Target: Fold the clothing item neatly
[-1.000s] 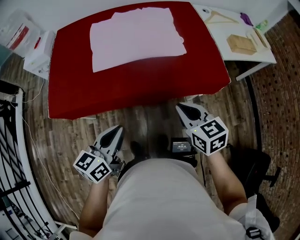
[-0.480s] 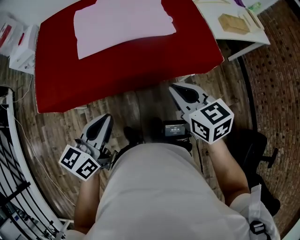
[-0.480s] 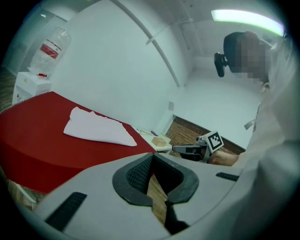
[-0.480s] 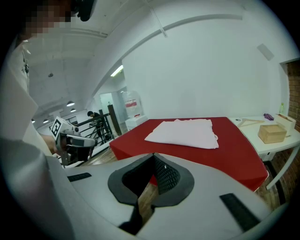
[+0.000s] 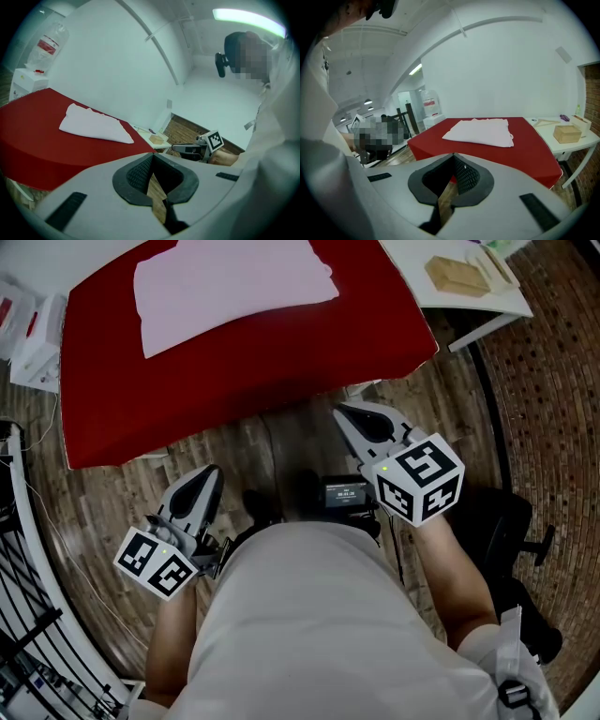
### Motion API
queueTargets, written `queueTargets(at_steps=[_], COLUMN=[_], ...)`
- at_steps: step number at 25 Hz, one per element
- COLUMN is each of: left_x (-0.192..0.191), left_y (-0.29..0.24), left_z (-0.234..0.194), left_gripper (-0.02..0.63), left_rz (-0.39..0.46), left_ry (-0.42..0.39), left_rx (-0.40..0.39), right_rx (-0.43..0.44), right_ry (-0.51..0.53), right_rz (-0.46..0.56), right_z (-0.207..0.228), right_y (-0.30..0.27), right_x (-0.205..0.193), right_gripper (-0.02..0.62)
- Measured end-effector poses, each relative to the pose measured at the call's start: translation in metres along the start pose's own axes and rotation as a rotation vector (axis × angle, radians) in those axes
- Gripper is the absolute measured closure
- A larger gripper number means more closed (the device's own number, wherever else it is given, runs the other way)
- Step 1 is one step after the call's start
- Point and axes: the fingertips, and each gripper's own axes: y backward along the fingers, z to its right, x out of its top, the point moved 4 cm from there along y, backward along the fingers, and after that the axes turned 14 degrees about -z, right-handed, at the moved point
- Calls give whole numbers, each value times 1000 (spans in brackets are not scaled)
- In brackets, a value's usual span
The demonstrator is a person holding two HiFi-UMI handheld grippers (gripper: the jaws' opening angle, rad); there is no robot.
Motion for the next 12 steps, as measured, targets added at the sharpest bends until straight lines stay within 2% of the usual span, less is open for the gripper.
queueTargets(at_steps=[12], left_x=[0], left_y=[-3], left_z=[6], left_gripper=[600], left_rz=[24], left_ry=[9], left_rx=[-23], right_rx=[-20], right_ry=[-4], right_rz=[6], right_z=[3], right_y=[4], right_x=[-5], right_gripper=[583])
